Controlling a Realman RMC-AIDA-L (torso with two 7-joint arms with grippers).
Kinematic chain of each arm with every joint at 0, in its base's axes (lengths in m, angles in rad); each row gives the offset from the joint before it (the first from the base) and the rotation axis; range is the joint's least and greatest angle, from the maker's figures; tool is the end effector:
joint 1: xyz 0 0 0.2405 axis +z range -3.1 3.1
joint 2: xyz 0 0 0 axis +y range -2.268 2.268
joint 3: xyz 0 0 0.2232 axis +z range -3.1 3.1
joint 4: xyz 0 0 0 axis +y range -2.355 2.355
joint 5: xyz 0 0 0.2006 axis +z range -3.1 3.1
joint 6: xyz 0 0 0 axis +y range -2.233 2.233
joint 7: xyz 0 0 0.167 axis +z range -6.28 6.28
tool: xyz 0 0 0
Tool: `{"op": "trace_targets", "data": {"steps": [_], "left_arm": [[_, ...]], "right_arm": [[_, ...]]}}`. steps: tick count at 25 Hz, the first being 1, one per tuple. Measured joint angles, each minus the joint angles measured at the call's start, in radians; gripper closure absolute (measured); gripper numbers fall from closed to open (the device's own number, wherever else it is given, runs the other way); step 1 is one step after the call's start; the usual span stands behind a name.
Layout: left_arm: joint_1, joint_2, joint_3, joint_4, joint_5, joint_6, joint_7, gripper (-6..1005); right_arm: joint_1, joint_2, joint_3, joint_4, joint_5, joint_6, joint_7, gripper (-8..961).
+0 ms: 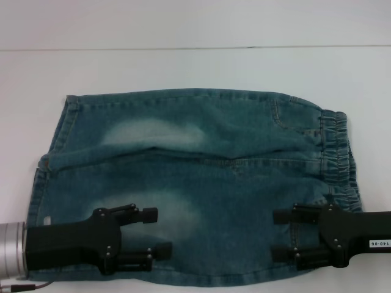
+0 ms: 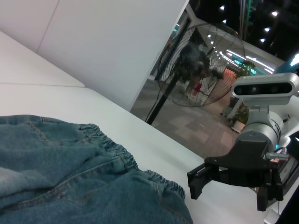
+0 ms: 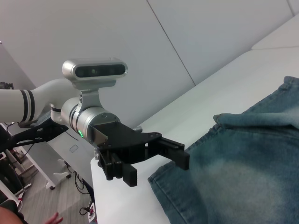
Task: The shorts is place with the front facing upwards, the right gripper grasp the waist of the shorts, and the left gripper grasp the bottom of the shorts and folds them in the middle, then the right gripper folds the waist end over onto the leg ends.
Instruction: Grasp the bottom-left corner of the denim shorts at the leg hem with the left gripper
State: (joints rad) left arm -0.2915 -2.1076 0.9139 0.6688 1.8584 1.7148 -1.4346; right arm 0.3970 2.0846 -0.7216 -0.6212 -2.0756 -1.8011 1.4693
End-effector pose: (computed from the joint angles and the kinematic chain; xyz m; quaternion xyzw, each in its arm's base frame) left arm -0.2376 0.2325 -0.0291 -0.9148 -0.2878 -0.2826 0.0190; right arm 0.2408 0.2387 -0.0185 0.9198 -0.2990 -0.2536 0.0145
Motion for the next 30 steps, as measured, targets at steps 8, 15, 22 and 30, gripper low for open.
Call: {"op": "trace_targets", "data": {"steps": [8,15,22,30], "left_arm": [[0.0,0.002,-0.007,0.0,0.005,0.0,0.0,116],[0.002,0.002,-0.011,0.002,0.006,0.005,0.0,116],[0.032,0.019,-0.171,0.032,0.057,0.074,0.0,119],[0.082,0.044,-0.455,0.114,0.275,0.164,-0.051,126]], "right_arm": [[-0.001,0.0,-0.002,0.0,0.0,0.002,-0.001,11],[-0.001,0.001,0.011,0.009,0.007,0.003,-0.006,11],[0.0,0.002,0.013,0.011,0.007,0.007,-0.006,11],[-0.002,0.0,0.013,0.011,0.004,0.01,0.001,11]]}}
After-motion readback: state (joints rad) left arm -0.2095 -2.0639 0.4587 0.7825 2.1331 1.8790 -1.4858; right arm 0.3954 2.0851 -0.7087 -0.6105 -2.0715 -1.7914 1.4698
